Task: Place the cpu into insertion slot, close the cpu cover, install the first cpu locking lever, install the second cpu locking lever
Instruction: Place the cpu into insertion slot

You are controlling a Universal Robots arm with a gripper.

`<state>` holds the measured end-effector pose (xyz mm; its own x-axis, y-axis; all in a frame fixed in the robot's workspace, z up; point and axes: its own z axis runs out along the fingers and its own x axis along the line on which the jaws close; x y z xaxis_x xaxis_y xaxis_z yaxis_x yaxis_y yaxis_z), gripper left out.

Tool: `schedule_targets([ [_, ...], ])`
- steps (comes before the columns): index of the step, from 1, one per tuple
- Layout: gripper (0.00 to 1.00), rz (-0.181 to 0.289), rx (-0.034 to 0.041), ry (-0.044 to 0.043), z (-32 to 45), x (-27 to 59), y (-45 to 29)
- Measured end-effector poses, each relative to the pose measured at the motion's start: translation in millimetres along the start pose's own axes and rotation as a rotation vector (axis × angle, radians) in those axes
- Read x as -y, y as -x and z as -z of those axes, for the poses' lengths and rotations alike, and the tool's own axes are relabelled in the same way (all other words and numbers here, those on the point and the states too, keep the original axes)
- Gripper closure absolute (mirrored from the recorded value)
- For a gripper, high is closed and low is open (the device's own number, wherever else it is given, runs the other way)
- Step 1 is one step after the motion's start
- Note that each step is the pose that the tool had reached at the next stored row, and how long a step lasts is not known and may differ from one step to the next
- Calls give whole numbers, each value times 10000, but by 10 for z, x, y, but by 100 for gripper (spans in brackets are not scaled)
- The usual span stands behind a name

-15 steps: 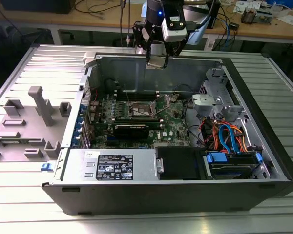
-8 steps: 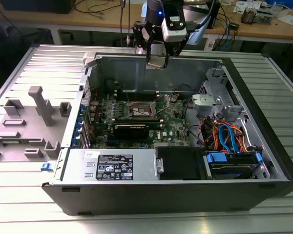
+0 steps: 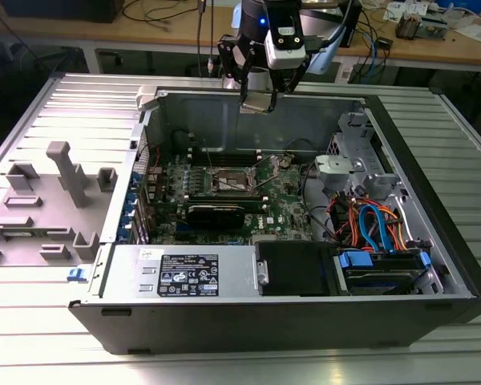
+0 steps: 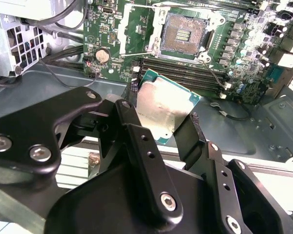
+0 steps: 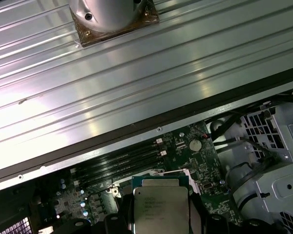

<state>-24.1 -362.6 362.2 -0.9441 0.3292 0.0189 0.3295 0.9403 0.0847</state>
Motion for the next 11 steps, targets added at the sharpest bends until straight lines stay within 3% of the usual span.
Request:
schedule_targets([
  [11,45,-48,4,1,0,0,0],
])
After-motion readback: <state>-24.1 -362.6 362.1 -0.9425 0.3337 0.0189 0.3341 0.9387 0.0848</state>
